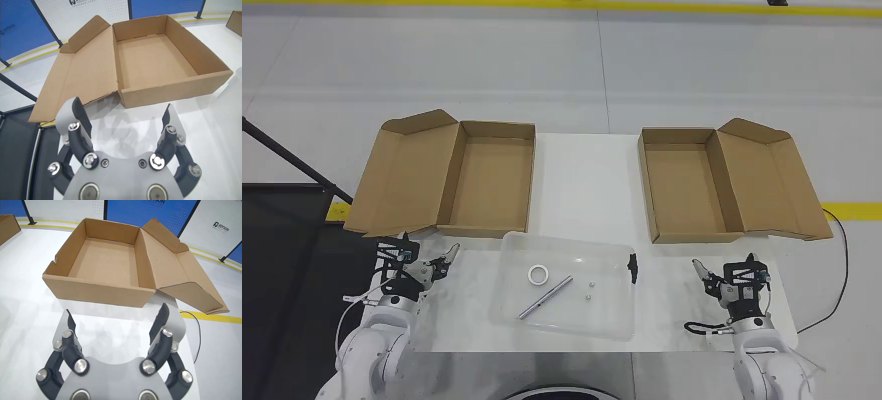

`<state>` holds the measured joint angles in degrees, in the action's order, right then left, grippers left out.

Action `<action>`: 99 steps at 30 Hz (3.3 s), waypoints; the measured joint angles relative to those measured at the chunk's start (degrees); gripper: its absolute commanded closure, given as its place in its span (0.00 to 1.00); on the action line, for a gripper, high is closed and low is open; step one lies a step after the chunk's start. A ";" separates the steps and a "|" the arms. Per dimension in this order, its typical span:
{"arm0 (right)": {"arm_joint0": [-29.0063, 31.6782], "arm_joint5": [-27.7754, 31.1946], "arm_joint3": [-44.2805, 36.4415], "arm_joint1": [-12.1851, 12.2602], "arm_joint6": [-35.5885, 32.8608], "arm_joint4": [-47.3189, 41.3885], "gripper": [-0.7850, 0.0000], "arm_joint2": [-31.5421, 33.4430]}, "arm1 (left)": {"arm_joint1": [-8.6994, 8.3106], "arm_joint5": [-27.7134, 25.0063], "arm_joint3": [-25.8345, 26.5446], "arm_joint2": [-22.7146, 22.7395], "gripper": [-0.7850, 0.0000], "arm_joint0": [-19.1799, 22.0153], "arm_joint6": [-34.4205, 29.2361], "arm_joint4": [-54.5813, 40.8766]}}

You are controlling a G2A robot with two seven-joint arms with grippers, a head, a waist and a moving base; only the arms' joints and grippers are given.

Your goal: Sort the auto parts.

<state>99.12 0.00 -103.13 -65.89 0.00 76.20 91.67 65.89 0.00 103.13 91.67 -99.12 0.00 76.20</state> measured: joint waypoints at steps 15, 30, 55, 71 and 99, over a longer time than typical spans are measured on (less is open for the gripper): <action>0.00 0.00 0.00 0.00 0.00 0.00 0.00 0.00 | 0.00 0.00 0.00 0.00 0.00 0.00 0.00 0.00; -0.81 2.45 -1.44 0.01 0.18 -0.42 0.00 0.33 | -0.03 -3.54 0.73 0.62 0.00 -0.55 3.34 -1.05; -13.56 37.49 -20.46 1.92 -29.42 -18.48 0.00 -7.30 | -0.05 -8.67 2.34 3.21 0.00 -4.97 10.75 -2.45; -16.65 40.15 -20.64 1.90 -33.98 -9.30 0.00 -15.28 | -0.05 -8.67 2.34 3.21 0.00 -4.97 10.75 -2.46; -33.74 35.60 -3.27 -0.14 -56.74 -4.28 0.75 -35.63 | -0.05 -8.67 2.34 3.21 0.00 -4.97 10.75 -2.46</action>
<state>65.38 35.60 -106.40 -66.03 -56.74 71.92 56.04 65.84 -8.67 105.47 94.88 -104.10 10.75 73.75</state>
